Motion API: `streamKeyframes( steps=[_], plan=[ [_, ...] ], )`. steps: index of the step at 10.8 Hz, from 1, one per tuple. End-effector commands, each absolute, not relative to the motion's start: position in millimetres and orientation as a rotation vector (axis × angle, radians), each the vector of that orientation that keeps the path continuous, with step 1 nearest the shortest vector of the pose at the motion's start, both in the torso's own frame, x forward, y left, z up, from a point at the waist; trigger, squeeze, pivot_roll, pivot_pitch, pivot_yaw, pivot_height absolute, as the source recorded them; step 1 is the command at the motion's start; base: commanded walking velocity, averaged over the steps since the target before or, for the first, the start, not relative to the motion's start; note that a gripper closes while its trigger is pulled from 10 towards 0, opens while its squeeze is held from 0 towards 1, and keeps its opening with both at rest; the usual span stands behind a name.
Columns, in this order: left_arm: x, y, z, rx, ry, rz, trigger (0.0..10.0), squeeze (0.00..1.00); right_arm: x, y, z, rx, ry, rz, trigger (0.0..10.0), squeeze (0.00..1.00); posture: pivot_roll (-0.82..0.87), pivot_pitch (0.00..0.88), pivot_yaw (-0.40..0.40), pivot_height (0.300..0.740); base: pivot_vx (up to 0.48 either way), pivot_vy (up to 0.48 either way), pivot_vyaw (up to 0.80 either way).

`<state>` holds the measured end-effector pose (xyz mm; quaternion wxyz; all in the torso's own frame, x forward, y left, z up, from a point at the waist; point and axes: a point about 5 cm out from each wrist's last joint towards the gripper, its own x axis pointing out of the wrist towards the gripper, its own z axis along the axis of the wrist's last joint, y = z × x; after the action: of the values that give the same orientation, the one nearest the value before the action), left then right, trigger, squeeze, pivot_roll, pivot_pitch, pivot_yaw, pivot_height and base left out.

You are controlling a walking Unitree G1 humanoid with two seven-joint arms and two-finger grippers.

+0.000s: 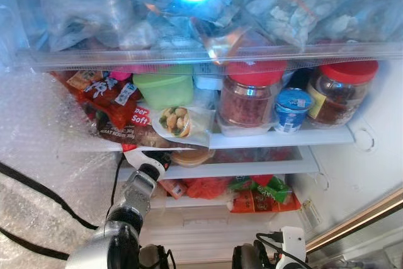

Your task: Restocking fridge

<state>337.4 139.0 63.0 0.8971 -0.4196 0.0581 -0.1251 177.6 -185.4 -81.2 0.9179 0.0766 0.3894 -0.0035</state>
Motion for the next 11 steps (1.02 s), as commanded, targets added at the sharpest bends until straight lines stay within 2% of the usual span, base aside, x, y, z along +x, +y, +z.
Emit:
streamKeyframes(
  steps=[1, 6, 9, 10, 11],
  plan=[
    [334.4, 138.9, 62.1, -0.850, 0.124, -0.286, 10.0, 0.00, 169.4, -185.9, -85.2, 0.165, 0.832, -0.012, 10.0, 0.00, -0.14, 0.065, 0.002, 0.640, 0.000, 0.000, 0.00],
    [315.6, 133.7, 68.1, -0.783, 0.097, -0.381, 10.0, 0.00, 171.5, -182.9, -85.1, 0.161, 0.831, -0.031, 10.0, 0.00, -0.14, 0.066, 0.004, 0.640, 0.000, 0.000, 0.00],
    [310.9, 133.6, 71.5, -0.782, 0.106, -0.380, 10.0, 0.00, 171.5, -182.8, -85.1, 0.160, 0.831, -0.033, 10.0, 0.00, -0.14, 0.066, 0.004, 0.640, 0.000, 0.000, 0.00],
    [302.9, 136.9, 67.1, -0.760, 0.121, -0.370, 10.0, 0.00, 170.7, -183.9, -85.3, 0.159, 0.834, -0.033, 10.0, 0.00, -0.14, 0.062, 0.004, 0.640, 0.000, 0.000, 0.00],
    [279.9, 139.5, 62.1, -0.664, 0.130, -0.393, 10.0, 0.00, 169.0, -184.2, -86.2, 0.151, 0.843, -0.034, 10.0, 0.00, -0.14, 0.061, 0.004, 0.640, 0.000, 0.000, 0.00]
  ],
)
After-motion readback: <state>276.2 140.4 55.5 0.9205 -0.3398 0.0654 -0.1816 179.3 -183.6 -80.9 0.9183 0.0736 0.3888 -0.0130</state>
